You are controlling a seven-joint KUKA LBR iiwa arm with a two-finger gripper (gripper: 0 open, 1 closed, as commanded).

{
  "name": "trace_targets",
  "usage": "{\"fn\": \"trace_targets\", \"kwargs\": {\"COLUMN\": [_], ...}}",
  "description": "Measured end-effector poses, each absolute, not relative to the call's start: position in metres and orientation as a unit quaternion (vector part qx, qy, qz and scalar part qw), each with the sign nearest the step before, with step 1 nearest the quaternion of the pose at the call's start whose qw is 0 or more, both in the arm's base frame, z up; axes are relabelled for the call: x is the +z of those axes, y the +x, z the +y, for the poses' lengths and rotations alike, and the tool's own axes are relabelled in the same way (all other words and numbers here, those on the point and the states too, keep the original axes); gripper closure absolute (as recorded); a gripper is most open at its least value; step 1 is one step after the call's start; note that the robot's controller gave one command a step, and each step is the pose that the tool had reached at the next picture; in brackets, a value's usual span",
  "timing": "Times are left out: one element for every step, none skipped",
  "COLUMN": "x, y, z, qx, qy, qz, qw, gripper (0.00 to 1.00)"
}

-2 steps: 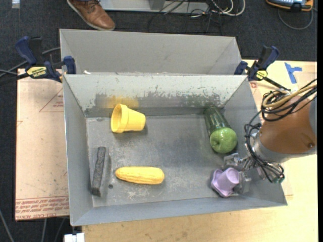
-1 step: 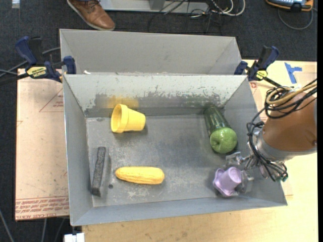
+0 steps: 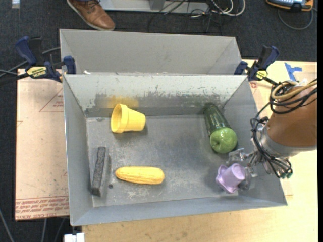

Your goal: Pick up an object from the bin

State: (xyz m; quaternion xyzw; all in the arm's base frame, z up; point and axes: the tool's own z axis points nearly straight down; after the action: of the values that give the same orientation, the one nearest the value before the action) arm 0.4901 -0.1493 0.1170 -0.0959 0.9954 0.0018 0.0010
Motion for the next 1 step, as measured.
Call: {"fn": "trace_targets", "kwargs": {"x": [0.1354], "y": [0.4915], "z": [-0.1498], "qx": [0.001], "qy": [-0.096], "qz": [0.995], "qw": [0.004], "gripper": [1.0]}}
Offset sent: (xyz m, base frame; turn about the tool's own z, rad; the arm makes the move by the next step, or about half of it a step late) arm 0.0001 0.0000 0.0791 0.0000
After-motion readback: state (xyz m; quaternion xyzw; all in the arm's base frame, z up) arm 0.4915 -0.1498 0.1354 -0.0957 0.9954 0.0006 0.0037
